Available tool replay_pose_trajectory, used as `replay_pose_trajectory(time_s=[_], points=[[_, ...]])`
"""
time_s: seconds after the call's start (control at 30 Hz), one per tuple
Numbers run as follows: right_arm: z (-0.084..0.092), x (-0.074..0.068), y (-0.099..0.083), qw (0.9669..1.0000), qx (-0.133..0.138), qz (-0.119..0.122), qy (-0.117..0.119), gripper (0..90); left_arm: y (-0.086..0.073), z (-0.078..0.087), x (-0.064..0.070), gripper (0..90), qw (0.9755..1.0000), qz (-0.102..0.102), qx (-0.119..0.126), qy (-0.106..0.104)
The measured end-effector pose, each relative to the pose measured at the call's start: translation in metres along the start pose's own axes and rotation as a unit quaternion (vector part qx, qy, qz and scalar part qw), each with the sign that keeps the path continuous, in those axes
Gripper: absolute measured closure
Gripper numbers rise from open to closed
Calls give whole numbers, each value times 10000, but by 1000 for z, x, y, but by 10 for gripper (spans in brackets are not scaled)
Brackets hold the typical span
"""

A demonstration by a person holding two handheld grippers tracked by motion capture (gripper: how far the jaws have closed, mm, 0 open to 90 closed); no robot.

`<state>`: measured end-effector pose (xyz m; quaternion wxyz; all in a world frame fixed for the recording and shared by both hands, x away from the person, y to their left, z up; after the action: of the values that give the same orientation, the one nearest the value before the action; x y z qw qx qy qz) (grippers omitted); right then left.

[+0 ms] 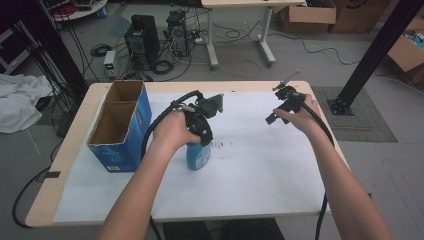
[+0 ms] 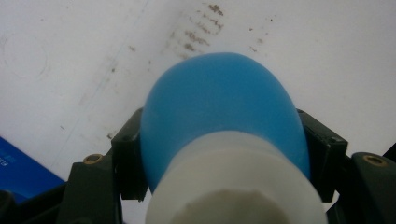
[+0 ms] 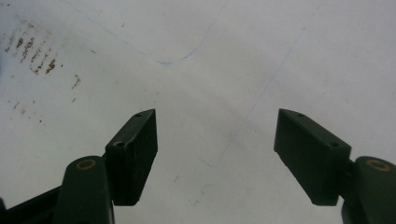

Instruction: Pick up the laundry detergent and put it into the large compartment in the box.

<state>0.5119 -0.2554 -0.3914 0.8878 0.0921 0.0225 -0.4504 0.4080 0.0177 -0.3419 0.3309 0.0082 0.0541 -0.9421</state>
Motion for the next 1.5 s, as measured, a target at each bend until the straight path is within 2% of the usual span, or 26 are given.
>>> replay_pose_trajectory(time_s=[0.23, 0.5, 0.7, 0.87, 0.97, 1.13, 1.23, 1.3, 1.37, 1.5], points=[[0, -1, 0, 10000, 7, -9, 7, 304, -1, 0, -1, 346, 10000, -77, 17, -3], [2, -3, 1, 10000, 22, 29, -3, 306, -2, 3, 0, 354, 9995, -306, -25, 72], [3, -2, 0, 10000, 26, 16, -9, 308, -7, 23, -1, 358, 9990, -428, 41, 126], [6, -2, 0, 10000, 51, 11, -12, 308, -14, 46, -5, 360, 9992, -378, 9, 107], [8, -2, 1, 10000, 70, 11, -21, 308, -20, 63, -10, 360, 9998, -195, 8, 38], [11, -3, 2, 10000, 75, 31, -27, 308, -33, 96, -18, 361, 9999, 66, 54, 64], [12, -4, 2, 9999, 101, 37, -28, 308, -43, 115, -26, 362, 9991, 386, 144, 43], [13, -4, 3, 9999, 101, 32, -32, 308, -51, 127, -33, 362, 9977, 655, 196, 9], [14, -4, 3, 9999, 132, 40, -20, 308, -59, 136, -40, 363, 9952, 951, 243, -24], [14, -5, 3, 9999, 127, 36, -15, 308, -78, 152, -58, 363, 9875, 1544, 313, -52]])
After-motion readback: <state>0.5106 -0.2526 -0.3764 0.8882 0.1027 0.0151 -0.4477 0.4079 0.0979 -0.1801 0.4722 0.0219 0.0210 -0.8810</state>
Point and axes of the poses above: each handheld gripper's, and its own axes: z roughly backward along the jaws, y roughly out of its top, x roughly to its right, the point moved 5 cm from there along -z, roughly forward along the jaws, and after that the axes turned 13 degrees about -x, right-handed, at the moved point
